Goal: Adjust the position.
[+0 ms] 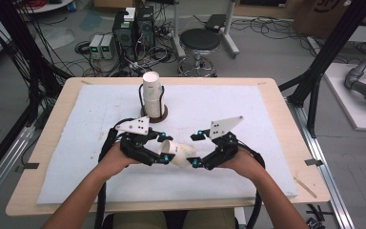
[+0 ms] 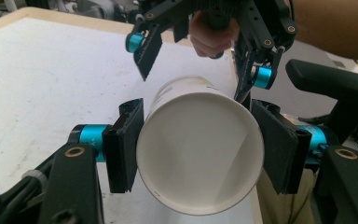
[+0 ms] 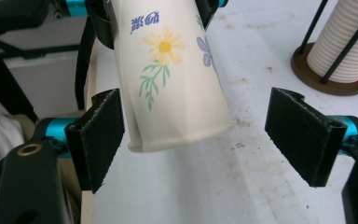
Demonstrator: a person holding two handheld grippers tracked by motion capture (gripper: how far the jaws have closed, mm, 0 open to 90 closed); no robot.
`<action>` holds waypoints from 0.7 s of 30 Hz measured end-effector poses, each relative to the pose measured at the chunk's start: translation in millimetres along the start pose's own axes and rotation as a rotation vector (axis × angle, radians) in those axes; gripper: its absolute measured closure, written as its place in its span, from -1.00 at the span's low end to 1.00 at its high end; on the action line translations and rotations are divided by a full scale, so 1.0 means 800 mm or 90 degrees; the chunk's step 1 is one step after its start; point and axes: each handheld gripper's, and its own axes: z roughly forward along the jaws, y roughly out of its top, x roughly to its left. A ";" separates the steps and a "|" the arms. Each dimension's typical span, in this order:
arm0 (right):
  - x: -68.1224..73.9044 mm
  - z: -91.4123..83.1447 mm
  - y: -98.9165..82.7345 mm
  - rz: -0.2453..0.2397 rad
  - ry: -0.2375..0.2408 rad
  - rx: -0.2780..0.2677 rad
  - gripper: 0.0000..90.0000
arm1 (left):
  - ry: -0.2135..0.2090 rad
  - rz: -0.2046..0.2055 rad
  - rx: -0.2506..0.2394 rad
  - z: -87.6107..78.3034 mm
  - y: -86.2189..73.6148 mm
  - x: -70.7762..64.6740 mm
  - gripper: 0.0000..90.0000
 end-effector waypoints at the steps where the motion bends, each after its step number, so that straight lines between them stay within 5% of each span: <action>1: 0.001 -0.002 -0.003 0.002 -0.002 -0.013 -0.55 | 0.001 0.001 -0.005 -0.001 -0.001 0.000 -0.17; 11: 0.005 0.003 -0.030 0.033 -0.002 -0.072 -0.57 | 0.008 0.003 -0.067 -0.007 -0.009 0.000 -0.17; 21: 0.008 0.013 -0.040 0.039 0.018 -0.118 -0.56 | -0.011 0.011 -0.089 -0.009 -0.010 -0.003 -0.17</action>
